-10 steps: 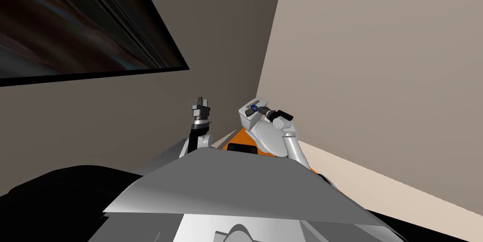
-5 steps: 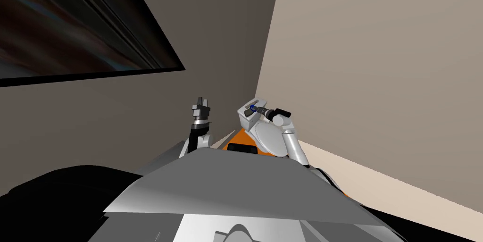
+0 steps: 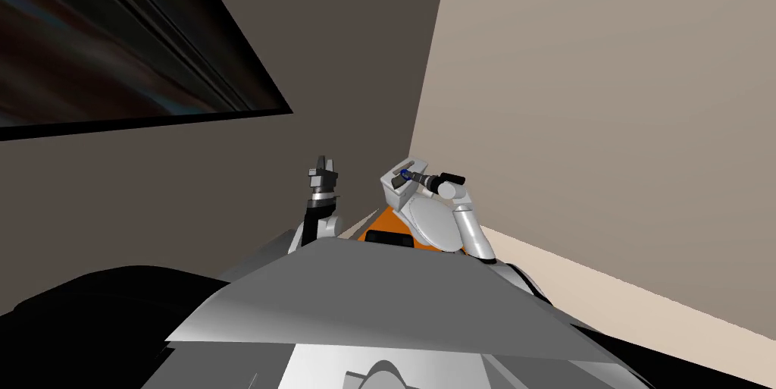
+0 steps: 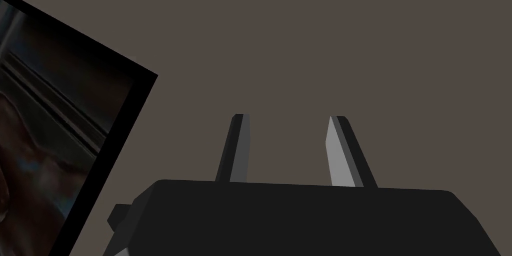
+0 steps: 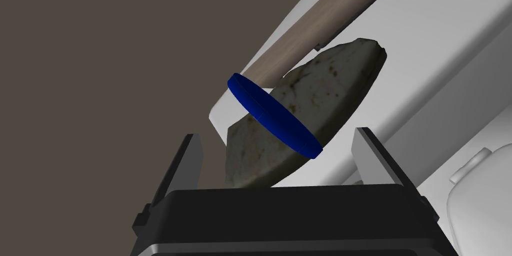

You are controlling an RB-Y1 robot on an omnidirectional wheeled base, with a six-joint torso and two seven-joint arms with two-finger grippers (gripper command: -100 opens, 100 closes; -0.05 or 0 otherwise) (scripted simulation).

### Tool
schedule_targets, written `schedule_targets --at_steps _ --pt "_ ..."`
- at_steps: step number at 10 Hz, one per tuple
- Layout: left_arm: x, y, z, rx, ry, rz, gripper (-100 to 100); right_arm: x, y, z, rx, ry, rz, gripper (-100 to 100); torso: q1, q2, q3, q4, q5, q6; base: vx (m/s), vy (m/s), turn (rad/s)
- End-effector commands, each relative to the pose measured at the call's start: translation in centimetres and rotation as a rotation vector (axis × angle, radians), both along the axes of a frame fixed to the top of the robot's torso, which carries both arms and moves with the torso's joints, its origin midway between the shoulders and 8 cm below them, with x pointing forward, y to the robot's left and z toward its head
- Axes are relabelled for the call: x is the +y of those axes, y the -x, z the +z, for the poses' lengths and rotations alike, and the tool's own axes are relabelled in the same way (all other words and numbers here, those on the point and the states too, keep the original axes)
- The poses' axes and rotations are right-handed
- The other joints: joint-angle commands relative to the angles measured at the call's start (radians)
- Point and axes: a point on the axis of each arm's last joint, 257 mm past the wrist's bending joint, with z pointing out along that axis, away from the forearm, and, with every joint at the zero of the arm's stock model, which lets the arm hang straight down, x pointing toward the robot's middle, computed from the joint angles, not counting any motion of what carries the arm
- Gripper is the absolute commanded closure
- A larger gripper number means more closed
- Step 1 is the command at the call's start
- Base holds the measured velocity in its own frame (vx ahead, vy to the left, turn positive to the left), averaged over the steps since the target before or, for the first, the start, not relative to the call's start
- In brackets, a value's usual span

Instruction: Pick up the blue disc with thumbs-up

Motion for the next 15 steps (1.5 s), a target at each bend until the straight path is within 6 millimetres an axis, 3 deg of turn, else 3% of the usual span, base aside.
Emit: schedule_targets --at_steps 1,12,13,14,15 --pt "0.0 0.0 0.0 0.000 0.000 0.000 0 0.4 0.2 -0.4 0.060 -0.032 0.003 -100 0.000 0.000 0.000 0.000 0.000 0.000 0.012 0.000 -0.032" --pt "0.0 0.0 0.0 0.000 0.000 0.000 0 0.7 1.0 -1.4 0.276 -0.128 -0.013 -100 0.001 0.000 0.000 0.000 0.000 0.000 0.015 0.006 -0.017" --pt "0.0 0.0 0.0 0.000 0.000 0.000 0 0.7 1.1 -1.5 0.280 -0.130 -0.014 0 0.000 0.000 0.000 0.000 0.000 0.000 0.000 0.000 0.000" --pt "0.0 0.0 0.0 0.000 0.000 0.000 0 -0.5 0.6 -1.9 0.279 -0.132 -0.029 -100 0.000 0.001 0.000 0.000 0.000 0.000 0.005 0.046 0.121" --pt "0.0 0.0 0.0 0.000 0.000 0.000 0 -1.1 0.4 -2.2 0.278 -0.133 -0.037 -100 0.003 0.001 0.000 0.000 0.000 0.000 0.006 0.059 0.110"
